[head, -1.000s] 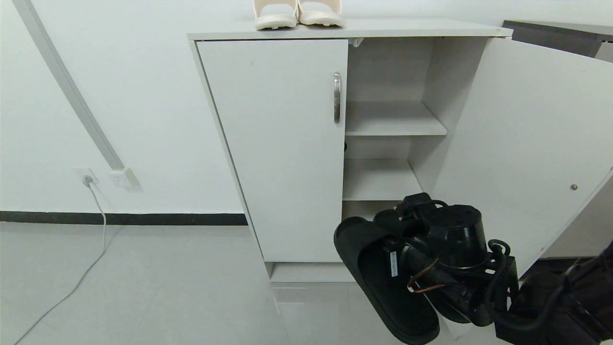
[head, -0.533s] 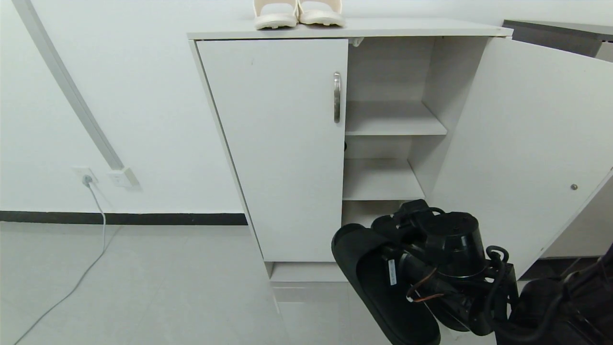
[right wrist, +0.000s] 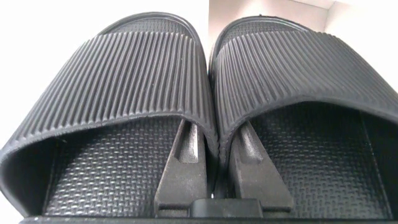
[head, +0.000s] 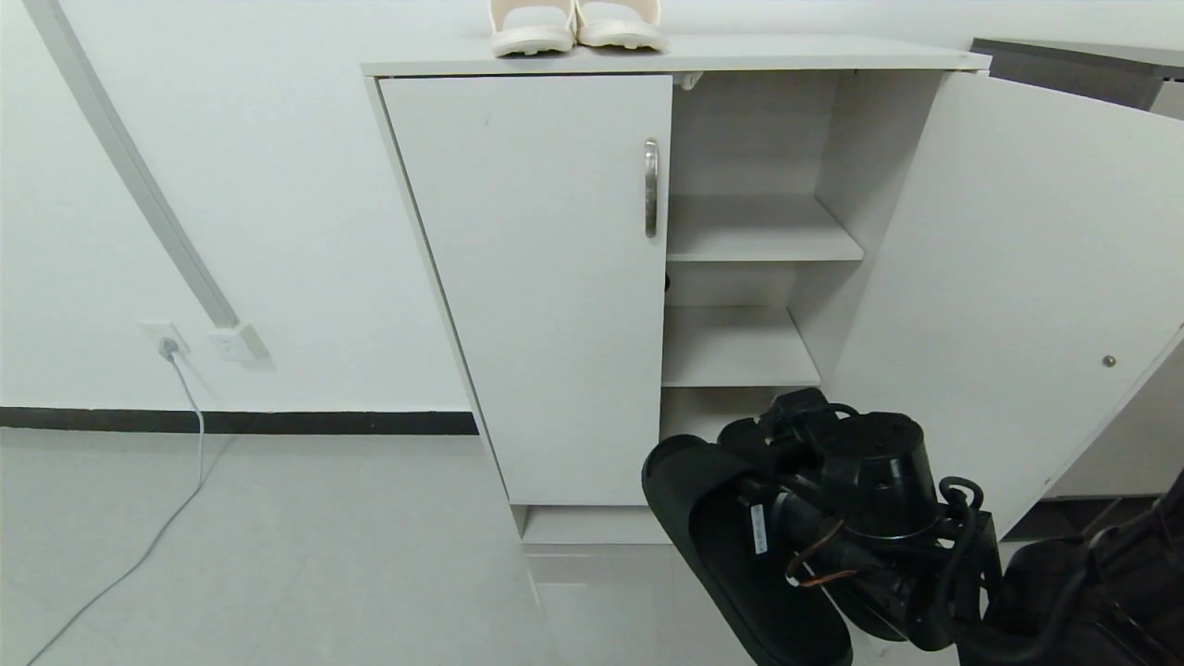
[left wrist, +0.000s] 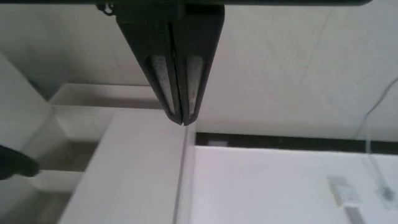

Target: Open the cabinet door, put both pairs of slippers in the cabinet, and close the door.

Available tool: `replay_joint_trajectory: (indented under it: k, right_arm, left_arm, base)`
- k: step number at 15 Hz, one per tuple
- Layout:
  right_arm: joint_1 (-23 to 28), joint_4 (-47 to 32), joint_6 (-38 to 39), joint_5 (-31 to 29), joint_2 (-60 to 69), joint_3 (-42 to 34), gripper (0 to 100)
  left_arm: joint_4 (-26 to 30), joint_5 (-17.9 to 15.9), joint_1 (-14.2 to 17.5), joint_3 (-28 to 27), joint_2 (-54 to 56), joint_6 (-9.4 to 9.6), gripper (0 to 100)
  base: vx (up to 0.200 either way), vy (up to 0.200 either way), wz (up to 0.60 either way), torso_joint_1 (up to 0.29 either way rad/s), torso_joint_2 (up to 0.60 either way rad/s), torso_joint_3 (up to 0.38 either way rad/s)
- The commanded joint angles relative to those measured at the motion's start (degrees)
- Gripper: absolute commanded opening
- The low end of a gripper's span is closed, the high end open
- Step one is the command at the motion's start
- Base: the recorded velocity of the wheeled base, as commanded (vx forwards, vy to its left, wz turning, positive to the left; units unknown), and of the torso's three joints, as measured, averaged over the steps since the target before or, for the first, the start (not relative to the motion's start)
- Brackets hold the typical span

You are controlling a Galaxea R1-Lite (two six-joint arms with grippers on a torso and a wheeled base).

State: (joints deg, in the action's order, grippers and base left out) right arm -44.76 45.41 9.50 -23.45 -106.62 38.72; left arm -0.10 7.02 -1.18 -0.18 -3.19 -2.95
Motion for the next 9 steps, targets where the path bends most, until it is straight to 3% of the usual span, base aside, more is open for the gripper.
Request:
replay_joint_trajectory:
  k: [1, 4, 7, 9]
  right_arm:
    - [-0.06, 0.03, -0.09, -0.01, -0.87, 0.22, 0]
    - [-0.41, 3.02, -0.18, -0.10, -3.68, 0.66, 0]
    - [-0.15, 7.06, -0.18, -2.74, -9.48, 5.67, 0]
    - [0.73, 6.97, -0.18, -13.28, -16.43, 17.71, 0]
  left_arm:
    - [0.10, 0.01, 1.27, 0.09, 3.19, -0.13, 0]
    - [0.10, -5.97, 1.27, 0.09, 3.11, -0.48, 0]
    - [0.10, -6.93, 1.27, 0.09, 3.11, -0.57, 0]
    - [0.10, -6.85, 1.27, 0.09, 3.19, -1.09, 0]
  base:
    - [0.000, 0.000, 0.00, 0.000, 0.00, 0.000]
    - [0.000, 0.000, 0.00, 0.000, 0.00, 0.000]
    - [0.000, 0.000, 0.00, 0.000, 0.00, 0.000]
    - [0.000, 0.000, 0.00, 0.000, 0.00, 0.000]
